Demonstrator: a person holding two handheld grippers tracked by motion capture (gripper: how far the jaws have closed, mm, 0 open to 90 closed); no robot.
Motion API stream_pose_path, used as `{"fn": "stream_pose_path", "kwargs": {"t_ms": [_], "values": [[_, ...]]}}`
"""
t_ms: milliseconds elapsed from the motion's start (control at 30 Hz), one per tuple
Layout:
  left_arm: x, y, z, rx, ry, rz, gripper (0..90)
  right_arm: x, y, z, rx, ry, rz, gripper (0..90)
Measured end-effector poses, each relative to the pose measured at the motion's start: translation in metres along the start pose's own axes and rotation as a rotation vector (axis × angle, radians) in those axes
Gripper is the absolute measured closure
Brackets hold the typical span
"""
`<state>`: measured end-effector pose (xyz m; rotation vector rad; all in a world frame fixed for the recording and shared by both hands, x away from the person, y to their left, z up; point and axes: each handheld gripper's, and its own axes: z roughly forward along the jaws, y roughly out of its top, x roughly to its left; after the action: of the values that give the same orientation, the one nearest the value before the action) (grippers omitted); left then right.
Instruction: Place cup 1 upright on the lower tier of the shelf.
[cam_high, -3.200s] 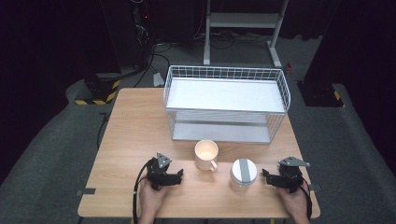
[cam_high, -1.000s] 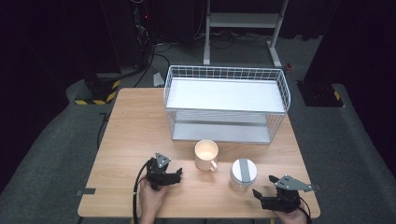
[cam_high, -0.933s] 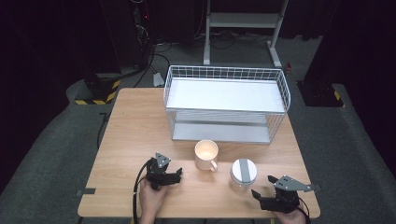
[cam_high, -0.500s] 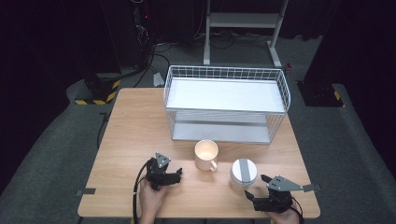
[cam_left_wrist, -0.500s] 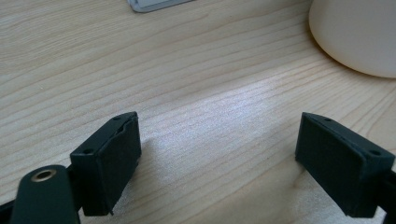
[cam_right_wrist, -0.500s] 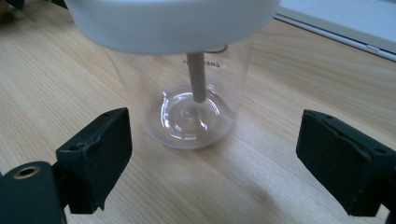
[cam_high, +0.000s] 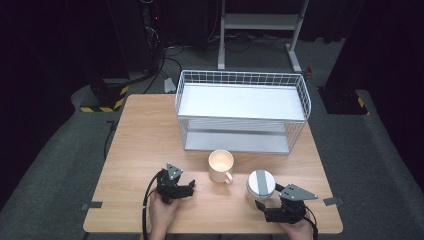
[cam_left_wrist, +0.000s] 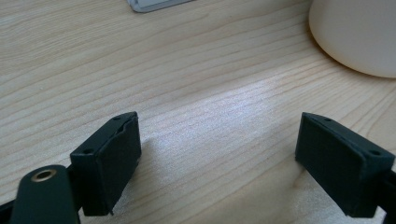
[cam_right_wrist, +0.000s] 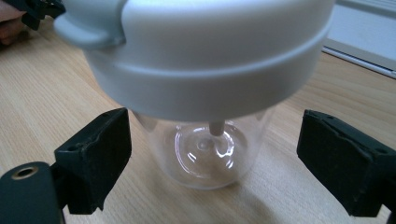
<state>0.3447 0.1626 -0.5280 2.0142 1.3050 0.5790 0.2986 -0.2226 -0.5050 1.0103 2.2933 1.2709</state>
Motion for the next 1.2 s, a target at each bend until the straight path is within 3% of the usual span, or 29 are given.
{"fn": "stream_pose_path", "kwargs": {"t_ms": [567, 1200], "values": [[0.0, 0.0, 0.0, -0.001, 0.001, 0.0, 14.6, 0.003, 0.008, 0.014, -0.003, 0.004, -0.01, 12.3], [0.0, 0.0, 0.0, -0.001, 0.001, 0.0, 14.7, 0.003, 0.008, 0.017, -0.017, 0.024, -0.047, 18.2]]}}
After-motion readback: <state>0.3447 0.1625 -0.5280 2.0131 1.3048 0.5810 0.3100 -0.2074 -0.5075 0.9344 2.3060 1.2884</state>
